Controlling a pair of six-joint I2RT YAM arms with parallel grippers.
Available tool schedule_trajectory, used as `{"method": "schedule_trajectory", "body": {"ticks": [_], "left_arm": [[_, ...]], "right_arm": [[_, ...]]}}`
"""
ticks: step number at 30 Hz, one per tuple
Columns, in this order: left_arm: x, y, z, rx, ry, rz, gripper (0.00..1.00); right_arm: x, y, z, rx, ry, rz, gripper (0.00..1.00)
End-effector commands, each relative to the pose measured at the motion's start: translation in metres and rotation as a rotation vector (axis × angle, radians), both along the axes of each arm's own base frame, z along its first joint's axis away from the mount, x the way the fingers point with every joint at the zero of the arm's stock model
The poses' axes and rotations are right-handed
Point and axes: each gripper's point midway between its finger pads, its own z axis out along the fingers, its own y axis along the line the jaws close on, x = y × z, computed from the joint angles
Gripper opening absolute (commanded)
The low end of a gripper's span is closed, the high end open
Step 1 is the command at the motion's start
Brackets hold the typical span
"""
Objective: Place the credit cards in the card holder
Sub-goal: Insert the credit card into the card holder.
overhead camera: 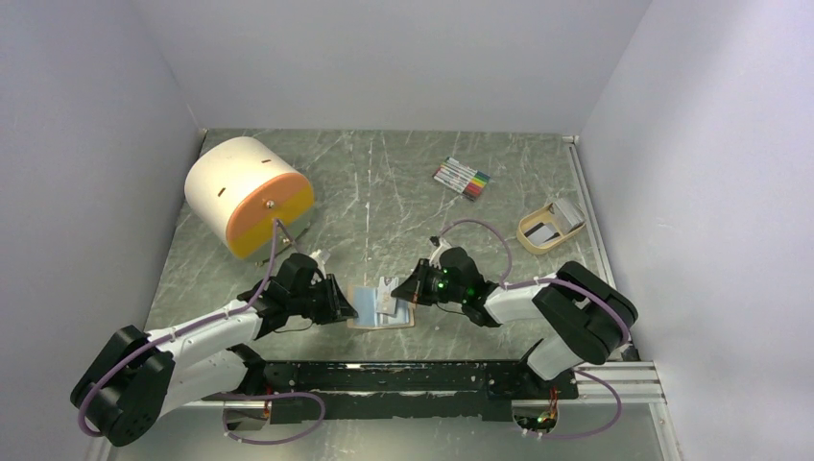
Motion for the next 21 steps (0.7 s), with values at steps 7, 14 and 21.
{"method": "schedule_trajectory", "body": {"ticks": [7,14,21], "left_arm": [[-0.0010,0.0016,-0.0027,0.005,-0.007,0.006,0.27],[-0.0014,0.0020,-0.0049,0.011,-0.002,0.006,0.27],[-0.0017,0.0027,-0.0076,0.018,0.001,0.005,0.27]], "right_arm": [[0.0077,-0.0022,-0.0015,0.000,-0.020,-0.047,0.00],[0.0053,-0.0015,-0.0052,0.011,-0.007,-0.046,0.00],[0.0021,-0.0010,-0.0062,0.034,0.009,-0.045,0.00]]}}
